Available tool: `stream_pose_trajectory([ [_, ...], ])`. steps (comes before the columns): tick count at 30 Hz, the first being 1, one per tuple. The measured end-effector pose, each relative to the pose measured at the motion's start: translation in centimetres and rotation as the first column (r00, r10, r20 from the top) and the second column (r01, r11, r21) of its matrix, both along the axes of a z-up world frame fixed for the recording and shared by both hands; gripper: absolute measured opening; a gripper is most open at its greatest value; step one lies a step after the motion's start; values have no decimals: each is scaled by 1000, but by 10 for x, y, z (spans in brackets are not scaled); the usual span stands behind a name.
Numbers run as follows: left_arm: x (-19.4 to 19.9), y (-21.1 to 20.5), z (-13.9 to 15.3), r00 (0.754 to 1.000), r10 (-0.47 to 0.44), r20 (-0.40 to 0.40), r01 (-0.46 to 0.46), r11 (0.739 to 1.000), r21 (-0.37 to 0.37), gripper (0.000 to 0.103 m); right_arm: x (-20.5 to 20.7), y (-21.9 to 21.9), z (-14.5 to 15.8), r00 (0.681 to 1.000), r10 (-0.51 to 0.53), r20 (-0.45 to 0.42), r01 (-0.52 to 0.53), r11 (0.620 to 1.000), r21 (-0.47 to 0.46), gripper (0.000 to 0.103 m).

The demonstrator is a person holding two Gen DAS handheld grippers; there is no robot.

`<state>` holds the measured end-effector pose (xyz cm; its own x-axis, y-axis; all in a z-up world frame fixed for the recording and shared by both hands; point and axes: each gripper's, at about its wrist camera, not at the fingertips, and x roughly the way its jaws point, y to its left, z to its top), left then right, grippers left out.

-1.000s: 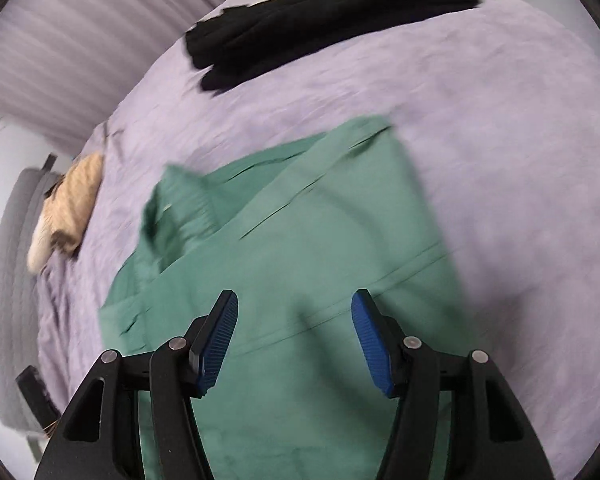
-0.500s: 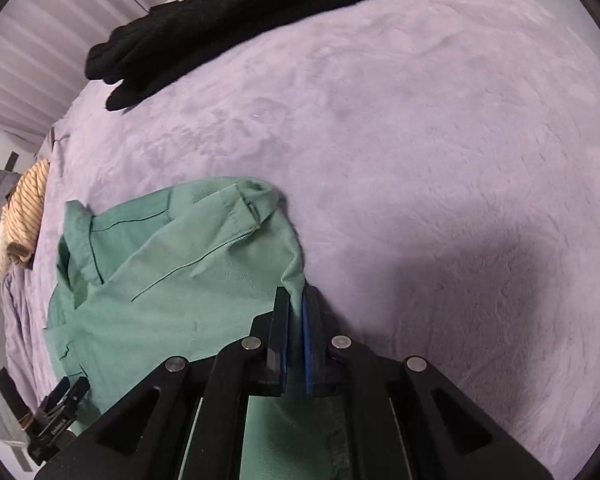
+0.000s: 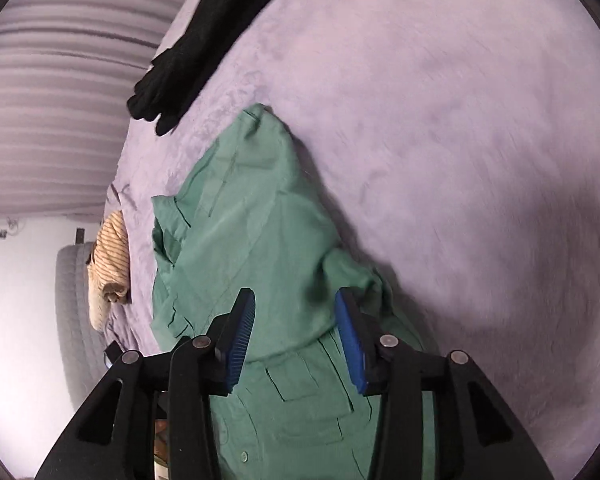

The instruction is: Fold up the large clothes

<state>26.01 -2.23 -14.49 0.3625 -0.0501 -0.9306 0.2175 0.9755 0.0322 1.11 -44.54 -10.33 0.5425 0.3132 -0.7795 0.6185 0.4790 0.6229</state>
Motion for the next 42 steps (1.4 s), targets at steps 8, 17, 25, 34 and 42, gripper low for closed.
stream_pose_trajectory([
  [8, 6, 2, -7, 1000, -16, 5, 16, 1000, 8, 103, -24, -19, -45, 986, -156, -59, 157, 988, 11, 1],
  [17, -18, 53, 16, 1000, 0, -27, 1, 998, 66, 103, -21, 5, 2, 990, 49, -135, -77, 975, -208, 8],
  [25, -73, 69, 42, 993, 27, -113, -21, 998, 52, 103, -48, 41, 23, 965, 168, -202, -214, 949, -232, 59],
  [34, -128, 61, 58, 981, 116, -158, -114, 993, 25, 103, -59, 74, 30, 935, 278, -222, -323, 925, -201, 75],
  [42, -60, 28, 40, 990, 137, -43, -137, 991, 4, 103, -72, 85, 33, 909, 346, -232, -388, 905, -172, 75],
])
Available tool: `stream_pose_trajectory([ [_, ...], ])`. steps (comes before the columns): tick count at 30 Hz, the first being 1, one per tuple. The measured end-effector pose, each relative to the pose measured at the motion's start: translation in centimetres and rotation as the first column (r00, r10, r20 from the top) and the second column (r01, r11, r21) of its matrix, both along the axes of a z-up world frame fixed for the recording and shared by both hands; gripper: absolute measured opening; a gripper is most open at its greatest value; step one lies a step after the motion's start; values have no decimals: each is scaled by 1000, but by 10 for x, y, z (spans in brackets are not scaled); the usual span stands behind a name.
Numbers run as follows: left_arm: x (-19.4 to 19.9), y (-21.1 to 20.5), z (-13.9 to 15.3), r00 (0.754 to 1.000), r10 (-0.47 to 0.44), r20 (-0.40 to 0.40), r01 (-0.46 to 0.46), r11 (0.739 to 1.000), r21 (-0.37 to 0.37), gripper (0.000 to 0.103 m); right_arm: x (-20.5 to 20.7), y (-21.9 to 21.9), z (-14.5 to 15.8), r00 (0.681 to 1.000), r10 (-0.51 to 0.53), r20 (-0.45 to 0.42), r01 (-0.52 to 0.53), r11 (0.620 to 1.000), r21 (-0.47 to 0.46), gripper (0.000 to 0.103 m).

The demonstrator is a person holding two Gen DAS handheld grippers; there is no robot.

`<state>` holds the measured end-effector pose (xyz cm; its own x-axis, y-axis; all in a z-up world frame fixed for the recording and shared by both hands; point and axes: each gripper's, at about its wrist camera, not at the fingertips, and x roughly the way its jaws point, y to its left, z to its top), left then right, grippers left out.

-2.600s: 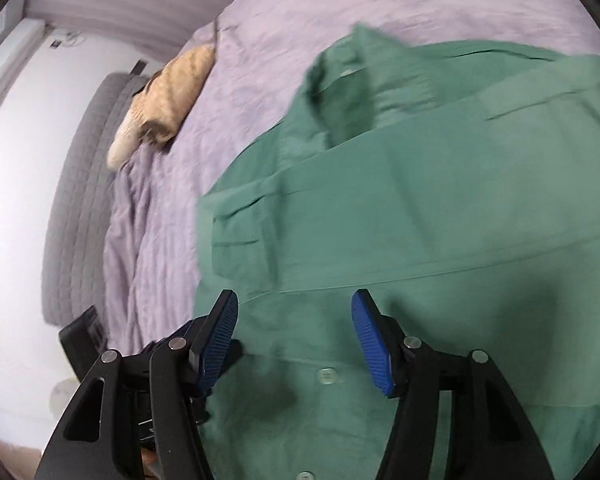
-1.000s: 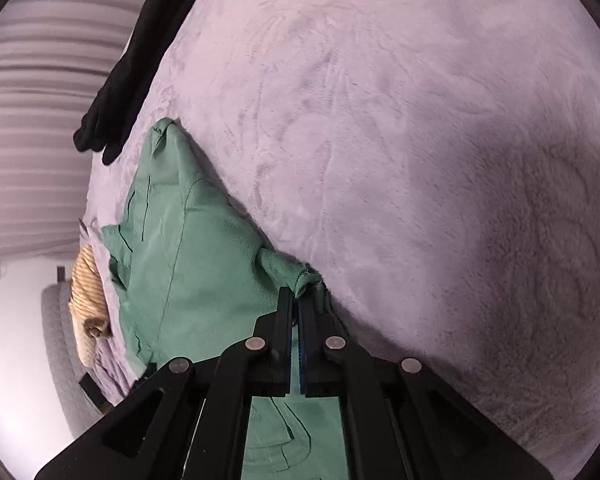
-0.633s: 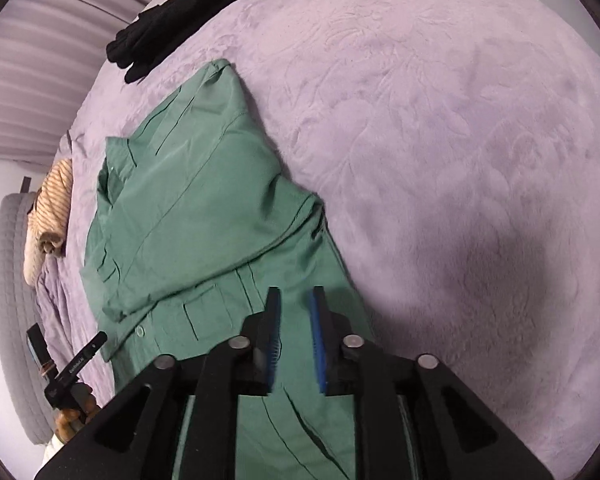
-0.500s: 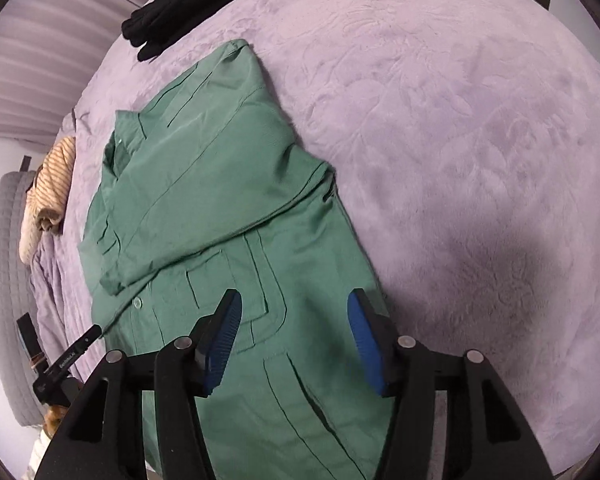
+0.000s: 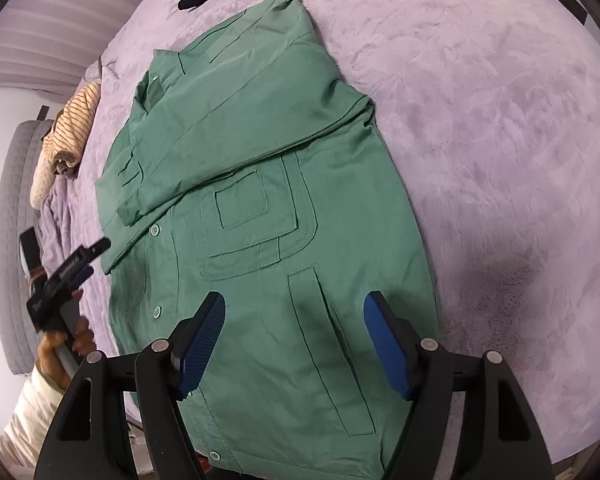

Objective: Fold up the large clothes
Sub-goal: 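Open the right tool and withdraw both tools from the jacket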

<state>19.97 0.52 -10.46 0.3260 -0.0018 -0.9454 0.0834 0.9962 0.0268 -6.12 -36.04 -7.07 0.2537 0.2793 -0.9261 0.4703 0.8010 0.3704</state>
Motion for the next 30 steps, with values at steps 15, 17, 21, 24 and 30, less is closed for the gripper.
stream_pose_trajectory([
  [15, -12, 31, 0, 996, 2, -94, 5, 997, 77, 103, -17, -11, -8, 999, -38, -28, 39, 999, 16, 75],
  [17, -32, 37, 14, 997, 8, -78, -4, 999, 50, 103, -13, -11, -3, 1000, -27, -11, 27, 1000, 14, 76],
  [21, -68, 38, 34, 997, 7, -80, -5, 1000, 29, 103, -2, -8, 8, 1000, 5, 28, -5, 1000, 17, 83],
  [24, -91, 33, 43, 994, 1, -105, 2, 1000, 23, 103, 4, -4, 15, 998, 34, 49, -34, 999, 10, 88],
  [30, -133, 26, 55, 991, 16, -129, -10, 999, 41, 103, 13, 15, 24, 990, 126, 68, -123, 992, -38, 103],
])
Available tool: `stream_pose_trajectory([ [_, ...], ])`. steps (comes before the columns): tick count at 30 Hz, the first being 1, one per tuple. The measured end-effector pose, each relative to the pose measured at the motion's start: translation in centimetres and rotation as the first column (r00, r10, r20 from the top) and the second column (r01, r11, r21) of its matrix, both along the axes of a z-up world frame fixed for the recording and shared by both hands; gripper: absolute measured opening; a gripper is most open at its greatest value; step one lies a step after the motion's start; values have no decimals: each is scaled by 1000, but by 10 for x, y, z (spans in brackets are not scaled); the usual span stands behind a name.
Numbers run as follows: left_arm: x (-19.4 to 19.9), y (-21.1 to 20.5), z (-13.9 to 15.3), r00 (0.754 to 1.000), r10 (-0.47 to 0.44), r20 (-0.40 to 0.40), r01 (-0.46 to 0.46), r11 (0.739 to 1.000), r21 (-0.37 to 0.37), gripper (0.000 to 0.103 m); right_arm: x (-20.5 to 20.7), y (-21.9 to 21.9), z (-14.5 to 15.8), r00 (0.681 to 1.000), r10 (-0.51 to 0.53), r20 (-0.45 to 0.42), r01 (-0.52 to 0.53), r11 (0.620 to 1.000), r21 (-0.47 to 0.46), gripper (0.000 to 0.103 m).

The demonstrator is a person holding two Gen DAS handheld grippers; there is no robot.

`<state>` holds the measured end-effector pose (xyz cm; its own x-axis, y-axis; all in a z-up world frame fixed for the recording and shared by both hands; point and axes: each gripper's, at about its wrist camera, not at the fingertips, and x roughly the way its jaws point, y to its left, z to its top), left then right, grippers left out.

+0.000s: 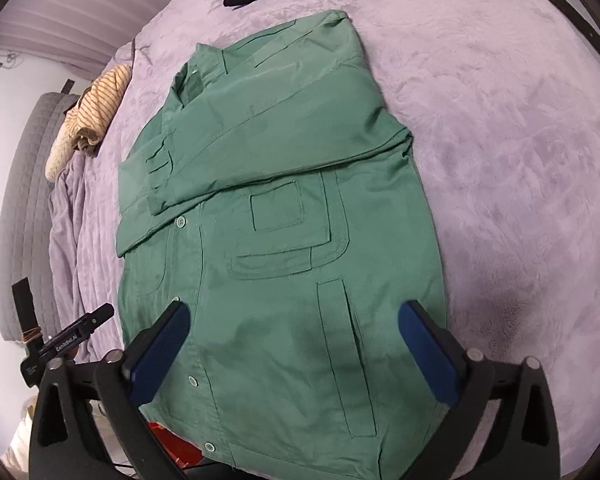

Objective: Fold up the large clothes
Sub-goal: 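Open the right tool and withdraw both tools from the jacket, then move both tools to the hem of the green jacket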

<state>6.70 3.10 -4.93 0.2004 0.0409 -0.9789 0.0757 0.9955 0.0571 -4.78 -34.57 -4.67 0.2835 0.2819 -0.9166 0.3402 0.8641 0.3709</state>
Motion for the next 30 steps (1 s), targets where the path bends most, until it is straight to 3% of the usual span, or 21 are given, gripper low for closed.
stream_pose_trajectory([
  [7, -27, 16, 2, 999, 0, -53, 0, 1000, -10, 103, -4, 23, 3, 998, 52, -21, -51, 998, 31, 103],
  [18, -59, 54, -4, 997, -31, -69, 27, 998, -55, 103, -38, 51, -12, 994, -40, -102, 51, 993, 103, 103],
  [30, -100, 91, -25, 994, -42, -105, 34, 996, -79, 103, -85, 86, -23, 987, -78, -142, 93, 990, 102, 103],
])
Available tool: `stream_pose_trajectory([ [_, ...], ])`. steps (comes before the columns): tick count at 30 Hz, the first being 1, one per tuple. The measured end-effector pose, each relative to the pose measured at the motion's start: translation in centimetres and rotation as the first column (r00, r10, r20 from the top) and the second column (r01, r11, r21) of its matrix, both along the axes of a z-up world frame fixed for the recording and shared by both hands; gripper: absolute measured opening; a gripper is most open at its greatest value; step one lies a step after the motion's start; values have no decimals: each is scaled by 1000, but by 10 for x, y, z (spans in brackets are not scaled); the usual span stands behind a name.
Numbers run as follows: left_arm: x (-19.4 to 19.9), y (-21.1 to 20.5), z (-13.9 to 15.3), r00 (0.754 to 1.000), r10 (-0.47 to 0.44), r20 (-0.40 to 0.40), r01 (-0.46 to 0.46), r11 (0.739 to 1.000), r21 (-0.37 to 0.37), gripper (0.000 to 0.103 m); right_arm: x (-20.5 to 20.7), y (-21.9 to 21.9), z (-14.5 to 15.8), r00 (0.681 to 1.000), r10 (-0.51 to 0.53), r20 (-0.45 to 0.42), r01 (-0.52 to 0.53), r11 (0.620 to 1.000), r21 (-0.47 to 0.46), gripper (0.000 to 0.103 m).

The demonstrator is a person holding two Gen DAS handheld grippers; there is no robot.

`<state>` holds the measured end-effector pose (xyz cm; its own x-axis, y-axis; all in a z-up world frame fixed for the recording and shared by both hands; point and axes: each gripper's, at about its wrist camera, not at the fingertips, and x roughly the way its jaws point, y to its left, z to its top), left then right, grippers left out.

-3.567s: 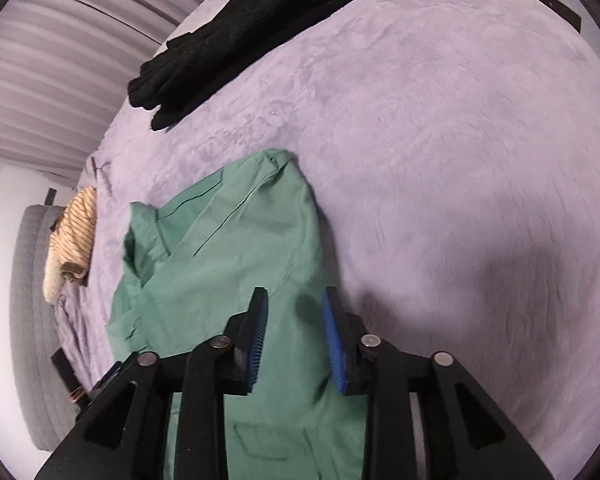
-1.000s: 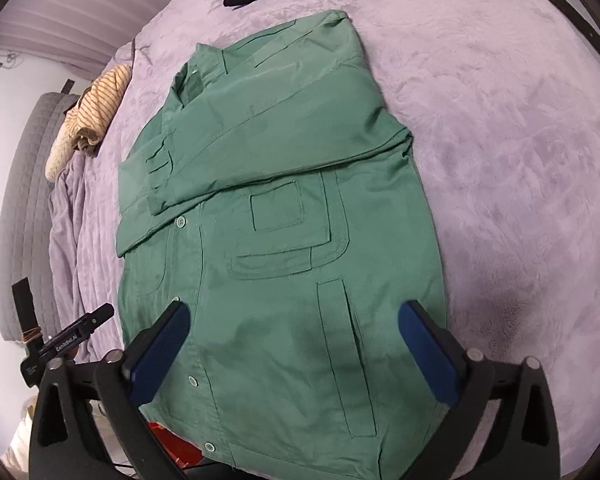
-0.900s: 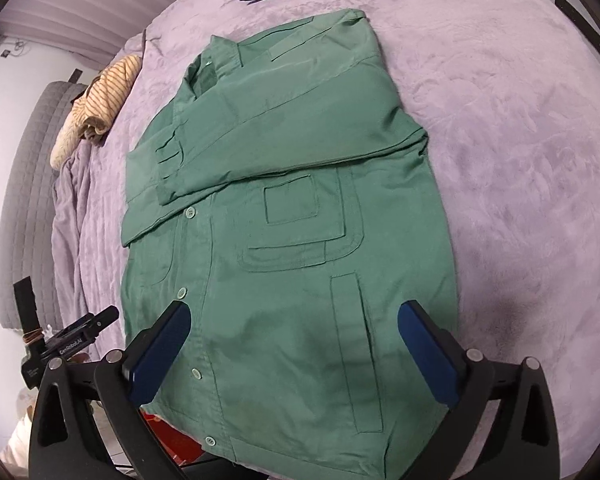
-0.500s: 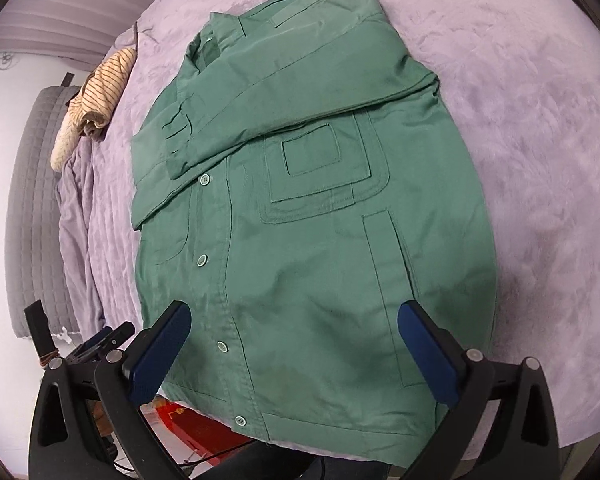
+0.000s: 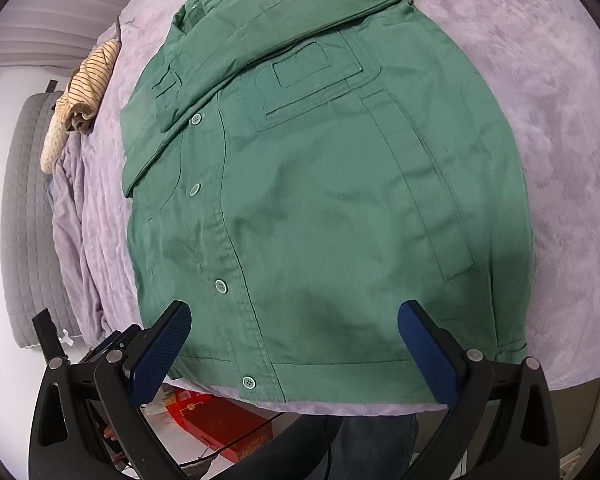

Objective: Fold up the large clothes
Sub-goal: 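Move both tools to the hem of the green jacket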

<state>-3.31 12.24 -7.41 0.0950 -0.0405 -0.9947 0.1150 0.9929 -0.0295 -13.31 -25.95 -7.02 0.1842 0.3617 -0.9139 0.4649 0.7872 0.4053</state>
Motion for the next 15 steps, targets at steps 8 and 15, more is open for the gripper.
stream_pose_trajectory([
  [8, -17, 28, -15, 999, 28, -38, -30, 999, -45, 103, -35, 2, -3, 999, -53, -9, 53, 999, 2, 103],
  [15, -19, 60, -42, 988, 106, -115, -114, 991, -67, 103, -63, -23, -8, 989, -146, -23, 145, 989, -41, 103],
])
